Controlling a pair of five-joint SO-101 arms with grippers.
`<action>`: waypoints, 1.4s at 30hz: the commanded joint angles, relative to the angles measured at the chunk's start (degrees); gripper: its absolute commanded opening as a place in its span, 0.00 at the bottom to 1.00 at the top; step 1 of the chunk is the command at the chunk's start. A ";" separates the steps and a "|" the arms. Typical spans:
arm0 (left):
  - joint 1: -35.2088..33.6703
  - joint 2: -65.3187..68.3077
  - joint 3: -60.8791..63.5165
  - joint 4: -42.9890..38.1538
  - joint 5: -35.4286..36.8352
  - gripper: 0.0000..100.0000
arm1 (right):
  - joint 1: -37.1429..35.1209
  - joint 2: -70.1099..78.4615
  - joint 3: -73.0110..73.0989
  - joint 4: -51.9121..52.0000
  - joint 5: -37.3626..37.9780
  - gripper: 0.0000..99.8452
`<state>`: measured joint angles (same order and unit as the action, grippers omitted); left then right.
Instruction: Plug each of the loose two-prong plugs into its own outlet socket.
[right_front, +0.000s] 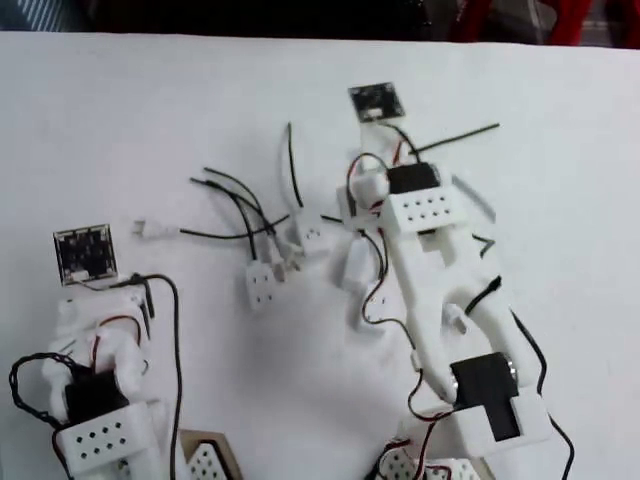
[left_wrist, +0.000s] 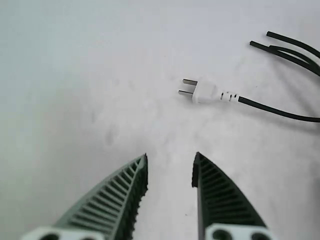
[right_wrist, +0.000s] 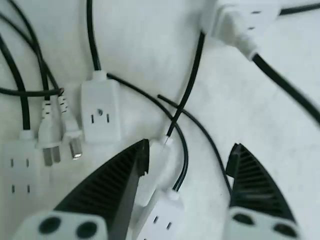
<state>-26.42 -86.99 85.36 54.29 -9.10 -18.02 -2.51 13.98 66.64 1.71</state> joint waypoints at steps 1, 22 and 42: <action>-0.40 -0.66 -0.53 -1.41 0.00 0.16 | -5.05 -3.12 -2.64 3.65 0.26 0.25; -0.40 -0.66 -0.53 -1.23 0.00 0.16 | -24.31 9.01 -2.99 -4.44 0.18 0.25; -0.40 -0.66 -0.53 -1.14 0.00 0.16 | -19.91 19.21 -7.30 -11.65 0.18 0.15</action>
<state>-26.42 -86.99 85.36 54.29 -9.10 -39.65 16.57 9.32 55.38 1.71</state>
